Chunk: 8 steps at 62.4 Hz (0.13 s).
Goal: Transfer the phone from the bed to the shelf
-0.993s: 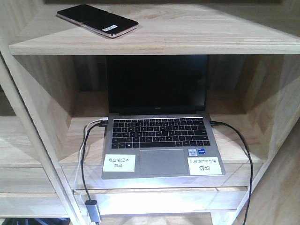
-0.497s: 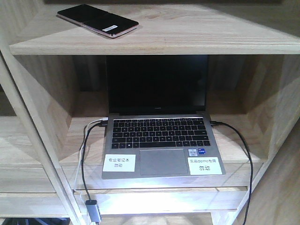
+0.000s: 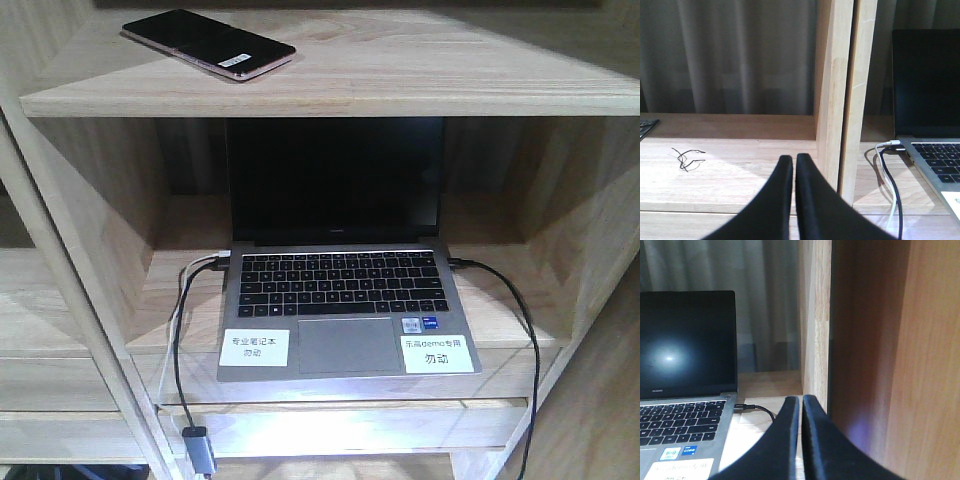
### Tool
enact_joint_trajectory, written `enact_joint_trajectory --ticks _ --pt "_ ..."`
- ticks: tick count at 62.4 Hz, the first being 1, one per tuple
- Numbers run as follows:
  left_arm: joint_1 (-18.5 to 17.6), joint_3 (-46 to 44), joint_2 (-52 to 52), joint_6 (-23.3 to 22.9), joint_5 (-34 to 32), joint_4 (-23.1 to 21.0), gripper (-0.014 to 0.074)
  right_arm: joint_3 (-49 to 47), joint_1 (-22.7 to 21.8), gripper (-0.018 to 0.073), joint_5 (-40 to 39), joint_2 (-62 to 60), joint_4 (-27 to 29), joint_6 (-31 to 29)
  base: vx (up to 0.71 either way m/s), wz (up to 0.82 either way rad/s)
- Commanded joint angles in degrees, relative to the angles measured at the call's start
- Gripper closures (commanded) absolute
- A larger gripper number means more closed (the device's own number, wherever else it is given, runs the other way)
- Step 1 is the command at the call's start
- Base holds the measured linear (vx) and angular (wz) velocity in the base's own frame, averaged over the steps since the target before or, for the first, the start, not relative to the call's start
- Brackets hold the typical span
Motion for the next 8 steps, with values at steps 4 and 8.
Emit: enact_joint_trajectory --ticks 4,8 --pt "-0.20 -1.22 -0.77 -0.33 -4.15 -0.52 0.0595 0.25 -0.18 0.0565 -4.29 -0.77 -0.88 -0.46 0.00 0.00" --pt "-0.20 -1.22 -0.77 -0.33 -4.15 -0.52 0.0595 0.25 -0.18 0.0565 -4.29 -0.77 -0.88 -0.46 0.00 0.00"
